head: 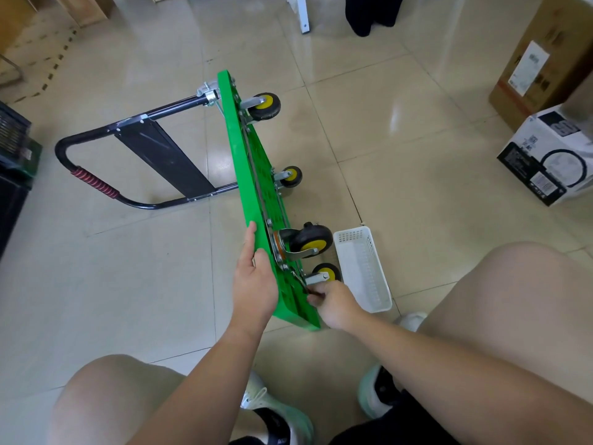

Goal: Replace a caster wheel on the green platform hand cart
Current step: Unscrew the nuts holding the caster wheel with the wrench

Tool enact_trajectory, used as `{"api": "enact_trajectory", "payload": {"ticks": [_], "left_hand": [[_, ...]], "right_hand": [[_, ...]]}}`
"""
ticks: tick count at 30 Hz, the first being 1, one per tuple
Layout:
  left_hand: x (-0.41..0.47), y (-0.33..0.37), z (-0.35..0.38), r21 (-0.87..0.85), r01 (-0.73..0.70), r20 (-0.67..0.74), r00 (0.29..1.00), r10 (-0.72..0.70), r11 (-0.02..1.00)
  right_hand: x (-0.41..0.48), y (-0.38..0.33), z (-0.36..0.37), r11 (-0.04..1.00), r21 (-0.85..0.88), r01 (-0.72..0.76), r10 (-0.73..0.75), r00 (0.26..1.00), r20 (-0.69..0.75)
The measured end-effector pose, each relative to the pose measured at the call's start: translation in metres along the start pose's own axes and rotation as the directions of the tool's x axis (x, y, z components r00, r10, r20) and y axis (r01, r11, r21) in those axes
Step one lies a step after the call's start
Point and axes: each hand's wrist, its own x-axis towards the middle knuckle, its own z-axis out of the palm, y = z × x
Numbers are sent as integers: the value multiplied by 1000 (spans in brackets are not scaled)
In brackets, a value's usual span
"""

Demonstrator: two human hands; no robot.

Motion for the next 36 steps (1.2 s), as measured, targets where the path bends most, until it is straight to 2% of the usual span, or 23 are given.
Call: {"api": "enact_trajectory", "payload": {"ticks": [2,8,16,20,26,33,36], "left_hand": [[0,-2,0,-10,6,-6,1000,-6,1000],[0,0,-2,13,-14,12,1000,13,1000],[1,0,-5,-9,-48,27,998,48,999],[-1,2,-6,-3,-34,24,999,34,999],[1,-1,-5,41,-6,9,1000,5,999],[3,-1,-4,-19,-12,18,1000,12,1000],[1,0,-4,-28,-6,18,1000,7,1000]], "right_hand": [[-16,-2,-4,1000,-21,20,-21,1000,-18],[-58,-32,-15,993,100,65,-65,998,-9],[-71,-60,-20,980,195,44,-29,996,-81],[-73,-69,-16,981,188,40,-30,998,-52],[-74,-89,-15,941,338,-5,14,1000,-26],[-67,-108,-15,889,455,-41,47,999,-2],[-67,-108,-16,891,452,-47,49,999,7]]}}
